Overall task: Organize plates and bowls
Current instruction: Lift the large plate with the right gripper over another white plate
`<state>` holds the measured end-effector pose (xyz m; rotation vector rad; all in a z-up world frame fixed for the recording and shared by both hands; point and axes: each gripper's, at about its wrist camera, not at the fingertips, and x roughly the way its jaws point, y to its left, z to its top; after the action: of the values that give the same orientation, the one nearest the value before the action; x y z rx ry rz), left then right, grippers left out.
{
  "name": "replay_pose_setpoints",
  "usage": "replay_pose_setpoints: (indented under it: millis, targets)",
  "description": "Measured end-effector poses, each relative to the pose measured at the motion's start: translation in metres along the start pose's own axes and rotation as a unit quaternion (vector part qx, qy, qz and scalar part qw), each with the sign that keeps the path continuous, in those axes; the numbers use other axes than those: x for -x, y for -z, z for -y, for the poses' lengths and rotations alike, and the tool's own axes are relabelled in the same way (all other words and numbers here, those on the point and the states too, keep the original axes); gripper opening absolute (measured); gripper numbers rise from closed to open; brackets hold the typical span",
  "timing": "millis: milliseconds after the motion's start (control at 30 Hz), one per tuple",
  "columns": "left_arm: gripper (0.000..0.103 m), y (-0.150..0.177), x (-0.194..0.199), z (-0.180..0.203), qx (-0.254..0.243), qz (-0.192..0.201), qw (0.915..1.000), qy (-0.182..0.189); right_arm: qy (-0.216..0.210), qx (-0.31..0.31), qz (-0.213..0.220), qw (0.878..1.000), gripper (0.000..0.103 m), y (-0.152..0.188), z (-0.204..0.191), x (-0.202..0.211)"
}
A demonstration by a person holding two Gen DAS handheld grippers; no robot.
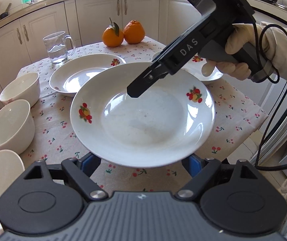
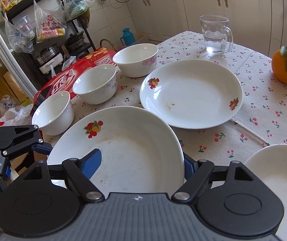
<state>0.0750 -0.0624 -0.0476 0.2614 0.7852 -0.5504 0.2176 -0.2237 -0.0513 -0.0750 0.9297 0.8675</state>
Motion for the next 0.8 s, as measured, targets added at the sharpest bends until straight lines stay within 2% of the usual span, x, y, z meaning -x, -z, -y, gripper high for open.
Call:
replay_pose_setpoints:
  millis: [400, 800]
  targets:
    - [0.087, -0.040, -0.024, 0.019, -0.050, 0.004, 0.9978, 0.043, 0.049, -0.032, 0.028, 0.998, 0.085, 0.014, 0.033, 0.042]
    - [0.087, -0.074, -0.062, 0.045, -0.092, -0.005, 0.9918, 0.088, 0.100, -0.080, 0.048, 0.991, 0.085, 0.044, 0.078, 0.076]
